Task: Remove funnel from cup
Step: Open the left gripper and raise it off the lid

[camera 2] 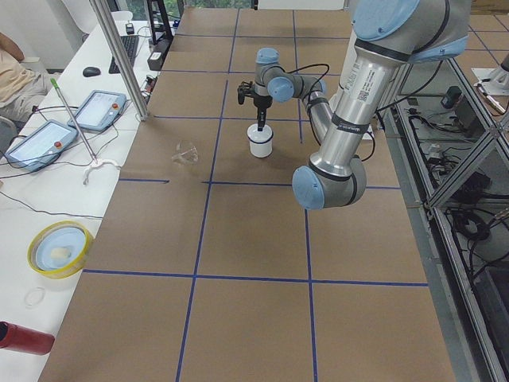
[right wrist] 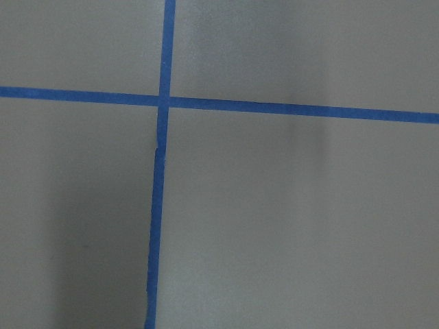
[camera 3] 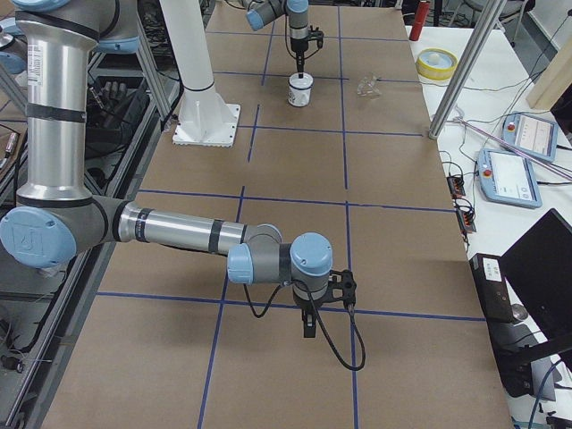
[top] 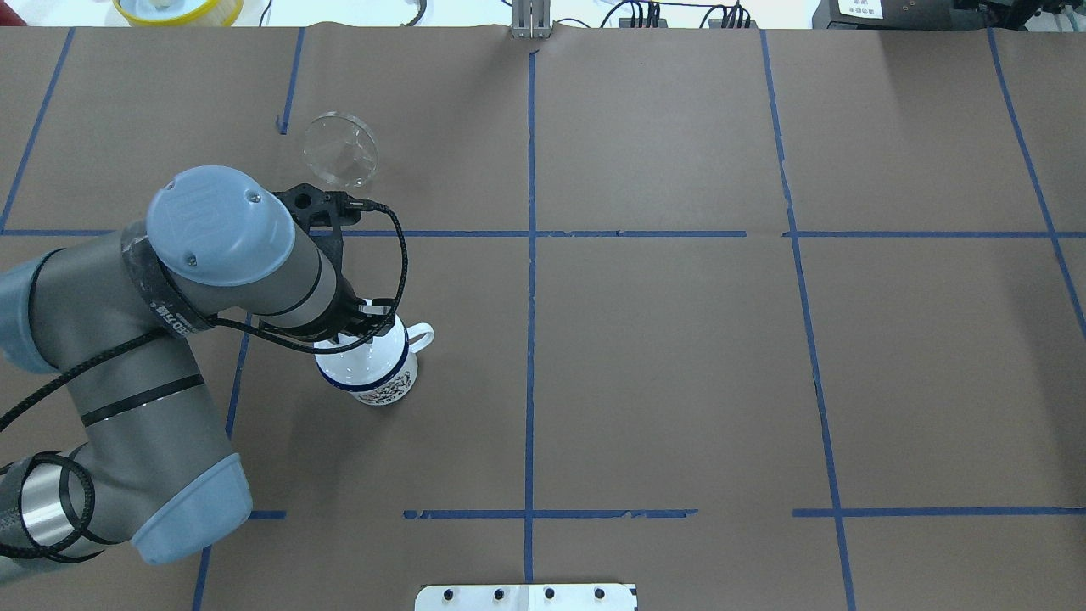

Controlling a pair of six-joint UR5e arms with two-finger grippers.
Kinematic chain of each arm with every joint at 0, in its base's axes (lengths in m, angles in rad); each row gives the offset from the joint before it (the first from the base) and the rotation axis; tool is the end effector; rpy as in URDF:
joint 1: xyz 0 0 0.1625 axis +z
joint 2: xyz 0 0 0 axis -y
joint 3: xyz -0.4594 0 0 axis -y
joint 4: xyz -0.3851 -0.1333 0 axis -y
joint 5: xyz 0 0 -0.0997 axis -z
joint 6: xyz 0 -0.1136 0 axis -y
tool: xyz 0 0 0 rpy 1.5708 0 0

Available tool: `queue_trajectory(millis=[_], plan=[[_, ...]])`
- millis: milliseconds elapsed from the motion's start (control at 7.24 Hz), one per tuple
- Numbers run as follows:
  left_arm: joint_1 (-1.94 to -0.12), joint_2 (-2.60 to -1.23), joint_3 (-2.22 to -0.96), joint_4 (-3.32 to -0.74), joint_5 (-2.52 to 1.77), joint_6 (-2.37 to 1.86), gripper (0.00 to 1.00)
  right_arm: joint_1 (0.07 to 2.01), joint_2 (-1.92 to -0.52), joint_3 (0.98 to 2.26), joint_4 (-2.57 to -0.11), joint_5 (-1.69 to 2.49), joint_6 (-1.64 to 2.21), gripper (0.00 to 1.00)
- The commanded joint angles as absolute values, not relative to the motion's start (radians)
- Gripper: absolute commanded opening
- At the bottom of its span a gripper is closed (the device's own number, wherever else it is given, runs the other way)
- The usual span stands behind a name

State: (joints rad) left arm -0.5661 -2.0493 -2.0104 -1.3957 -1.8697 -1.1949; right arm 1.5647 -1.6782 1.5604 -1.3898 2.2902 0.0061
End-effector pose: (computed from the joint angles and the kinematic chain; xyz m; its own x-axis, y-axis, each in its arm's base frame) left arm 0.4463 -0.4019 0.2769 0.7046 -0.0321 -0.7089 0.0922 0.9946 0.0466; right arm 0.0558 -0.4384 0.7435 0.7520 -0.0401 0.6580 0.0015 0.9982 0.0591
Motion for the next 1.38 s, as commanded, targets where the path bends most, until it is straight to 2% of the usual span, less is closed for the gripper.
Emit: queue_trajectory(millis=[0, 414, 691, 829, 967, 1243], plan=[[-0.566, -2.049, -2.008, -1.396, -1.870, -1.197, 0.00, 1.565, -1.678, 1.560, -1.390, 2.290, 0.006, 1.00], [-0.566, -2.048, -2.008, -1.396, -1.870, -1.197, 0.00, 1.565, -1.678, 1.560, -1.390, 2.290, 0.006, 1.00], [-0.565, -2.048, -2.011, -1.396, -1.870, -1.197, 0.40, 1.565, -1.678, 1.560, -1.390, 2.290, 0.006, 1.00], [-0.557, -2.048, -2.013, -1.397, -1.870, -1.195, 0.93, 1.565, -1.678, 1.560, -1.390, 2.290, 0.006, 1.00], [-0.549, -2.046, -2.016, -1.397, -1.870, -1.196, 1.00, 1.565, -1.678, 1.560, -1.390, 2.290, 0.006, 1.00], [-0.551, -2.045, -2.022, -1.397, -1.870, -1.192, 1.00, 1.565, -1.678, 1.560, -1.390, 2.290, 0.006, 1.00]])
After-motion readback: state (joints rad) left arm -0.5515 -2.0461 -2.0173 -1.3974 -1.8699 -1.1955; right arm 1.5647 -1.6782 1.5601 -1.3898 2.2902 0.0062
